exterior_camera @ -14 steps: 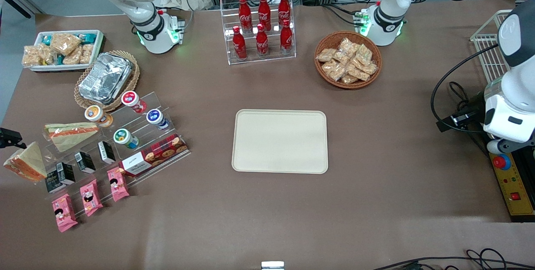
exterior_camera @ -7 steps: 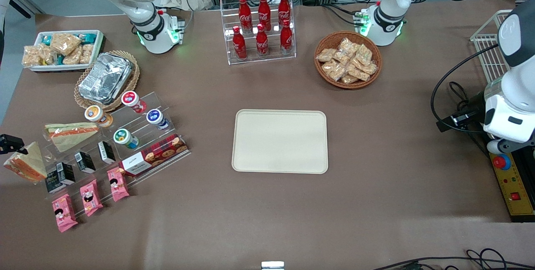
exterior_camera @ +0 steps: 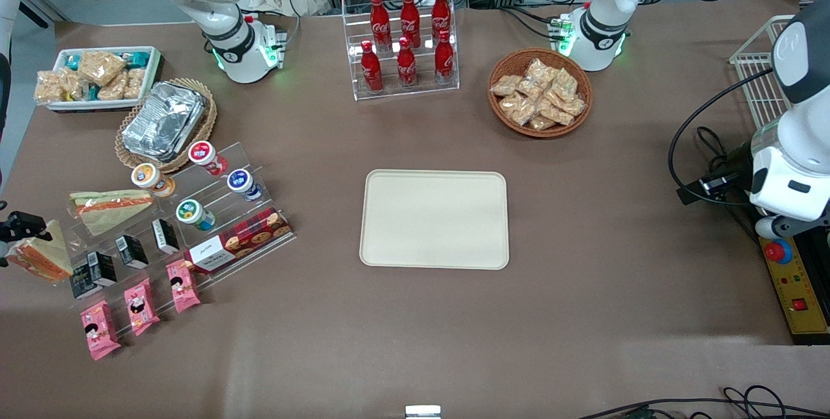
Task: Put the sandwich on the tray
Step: 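Close the right gripper on the wrapped triangular sandwich and lift it, then carry the held sandwich over the beige tray with the right gripper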
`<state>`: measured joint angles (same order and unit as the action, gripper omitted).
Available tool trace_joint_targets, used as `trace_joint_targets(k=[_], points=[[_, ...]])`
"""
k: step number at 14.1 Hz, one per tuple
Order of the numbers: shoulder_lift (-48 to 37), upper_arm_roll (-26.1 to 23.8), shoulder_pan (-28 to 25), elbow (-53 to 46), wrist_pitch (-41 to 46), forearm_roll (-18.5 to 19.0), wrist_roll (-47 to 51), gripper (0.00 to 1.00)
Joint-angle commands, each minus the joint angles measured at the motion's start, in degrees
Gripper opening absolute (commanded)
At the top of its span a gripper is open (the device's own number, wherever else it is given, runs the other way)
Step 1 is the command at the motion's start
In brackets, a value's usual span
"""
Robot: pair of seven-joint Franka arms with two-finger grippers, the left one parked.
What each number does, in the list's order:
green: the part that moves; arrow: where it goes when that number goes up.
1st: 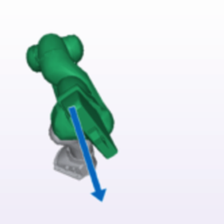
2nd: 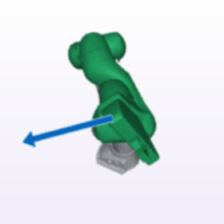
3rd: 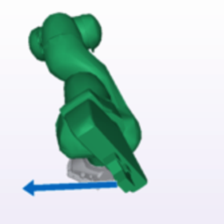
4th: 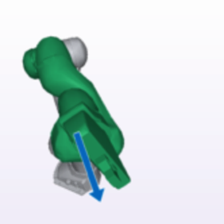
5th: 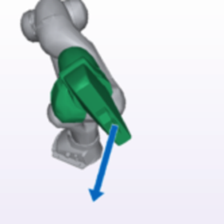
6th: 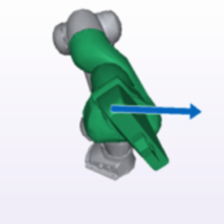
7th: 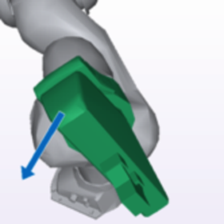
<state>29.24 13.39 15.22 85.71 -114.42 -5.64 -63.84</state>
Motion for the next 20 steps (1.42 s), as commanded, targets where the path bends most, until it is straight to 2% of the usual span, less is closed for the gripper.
trace_joint_targets(k=[1, 2, 5, 6, 7, 11, 14, 16, 20], points=[[0.8, -0.3, 0.7, -0.2, -1.0, -1.7, -1.0, 0.82], [0.6, -0.4, 0.7, -0.3, -0.9, -1.7, -1.1, 0.73], [0.6, -0.4, 0.7, -0.8, -0.2, -1.1, -1.7, 0.37], [0.3, -0.4, 0.4, -1.0, 0.2, -0.9, -3.2, 0.29], [-0.1, -0.4, 0.3, -1.2, 1.2, -0.8, -3.9, 0.25], [-1.5, -0.6, 0.0, -7.8, 10.7, -0.9, -3.8, 0.26], [-5.6, -0.6, -2.9, -9.3, 12.5, -0.9, -3.8, 0.26], [-8.9, -0.6, -7.1, -9.3, 12.7, -0.9, -3.8, 0.27], [-12.0, -0.7, -20.5, -9.3, 14.7, 0.9, -2.6, 0.27]])
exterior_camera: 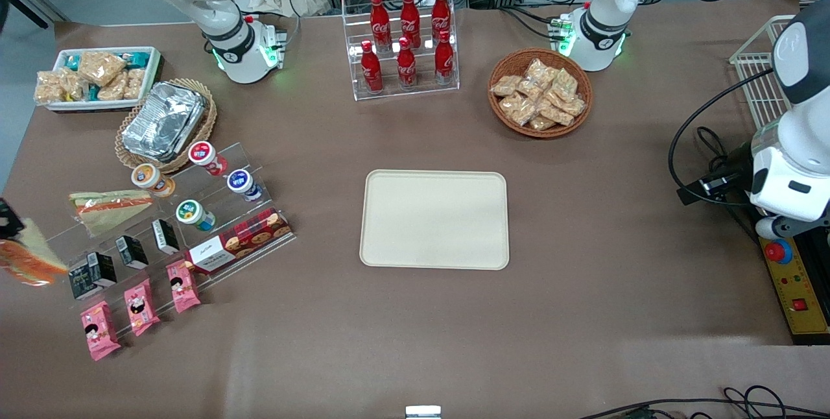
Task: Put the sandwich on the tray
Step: 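Carry the held sandwich over the beige tray with the right gripper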
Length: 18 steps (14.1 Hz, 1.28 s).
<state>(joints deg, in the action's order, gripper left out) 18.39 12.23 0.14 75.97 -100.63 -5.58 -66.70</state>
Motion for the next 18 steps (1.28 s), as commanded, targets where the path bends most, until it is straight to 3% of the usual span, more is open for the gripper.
trace_joint_targets(k=[1, 4, 8, 13, 15, 18], points=[[-1.2, 0.3, -8.8, 0.4, 1.0, 0.7, 0.2, 0.27], [-0.4, 0.3, -18.0, 0.4, 0.3, 0.3, 0.3, 0.27], [2.8, -2.4, -24.7, 0.4, -1.4, -3.0, 3.9, 0.27], [6.6, -3.2, -35.1, 0.4, -7.8, -2.2, 8.1, 0.27], [8.6, -3.1, -39.1, 0.5, -10.7, 0.7, 10.3, 0.27], [13.8, -3.2, -44.3, 0.4, -16.9, 1.1, 17.3, 0.27]])
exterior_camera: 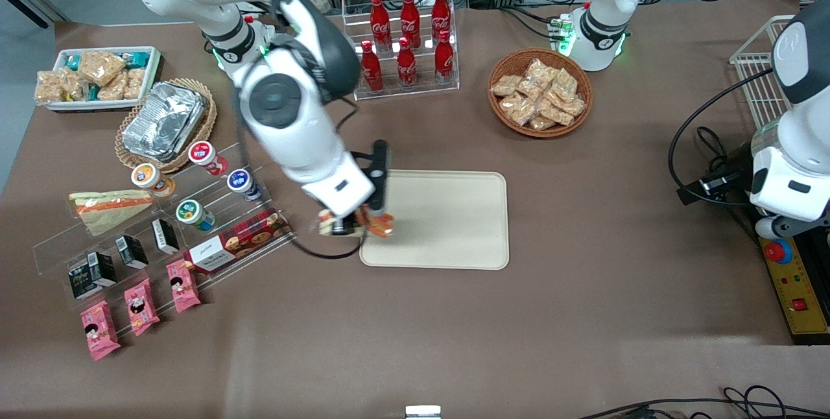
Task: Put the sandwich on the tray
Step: 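Carry the held sandwich over the beige tray with the right gripper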
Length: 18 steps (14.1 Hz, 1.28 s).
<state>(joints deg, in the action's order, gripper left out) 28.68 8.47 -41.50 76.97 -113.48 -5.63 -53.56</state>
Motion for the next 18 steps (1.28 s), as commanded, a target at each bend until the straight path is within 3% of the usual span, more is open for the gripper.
trace_joint_targets(k=[1, 7, 8, 9, 14, 15, 16, 17, 18], points=[[5.5, 0.6, -3.7, -0.6, -6.0, 1.1, 5.4, 0.27], [14.2, 0.7, -7.2, -0.5, -16.7, 1.3, 5.7, 0.28], [15.2, 0.7, -7.3, -0.5, -18.2, 1.3, 5.7, 0.29], [16.2, 0.8, -7.2, -0.4, -19.4, 1.3, 5.7, 0.38], [19.9, 1.0, -7.1, 0.0, -24.1, 1.3, 5.7, 0.38], [20.2, 0.9, -7.1, 0.0, -24.3, 1.1, 5.8, 0.43], [20.2, 0.9, -7.1, 0.0, -24.3, 0.8, 6.2, 0.75], [19.9, 0.8, -7.1, 0.0, -24.2, 0.7, 6.2, 0.99], [19.5, 0.8, -7.1, 0.0, -24.2, 0.7, 6.1, 0.99]])
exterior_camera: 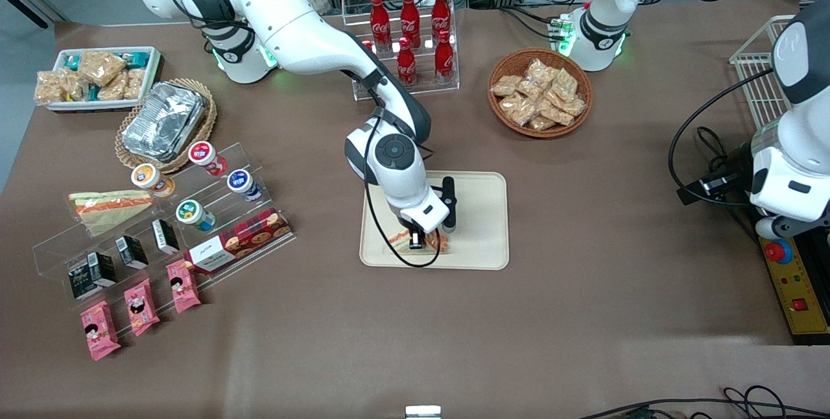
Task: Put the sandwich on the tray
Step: 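Lower the sandwich onto the tray and open the right gripper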
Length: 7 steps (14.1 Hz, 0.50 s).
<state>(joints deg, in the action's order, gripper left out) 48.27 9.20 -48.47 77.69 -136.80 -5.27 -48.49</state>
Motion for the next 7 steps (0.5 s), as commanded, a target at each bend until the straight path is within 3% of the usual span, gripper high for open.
trace_joint_targets(k=[1, 5, 7], points=[[-1.1, -0.1, 0.0, -0.8, -0.1, 0.0, 1.0, 0.99], [-8.6, 0.1, 4.5, -0.7, 8.0, -6.8, 0.9, 0.99], [-12.7, 0.1, 11.0, -0.8, 14.8, -10.4, 1.0, 0.99]])
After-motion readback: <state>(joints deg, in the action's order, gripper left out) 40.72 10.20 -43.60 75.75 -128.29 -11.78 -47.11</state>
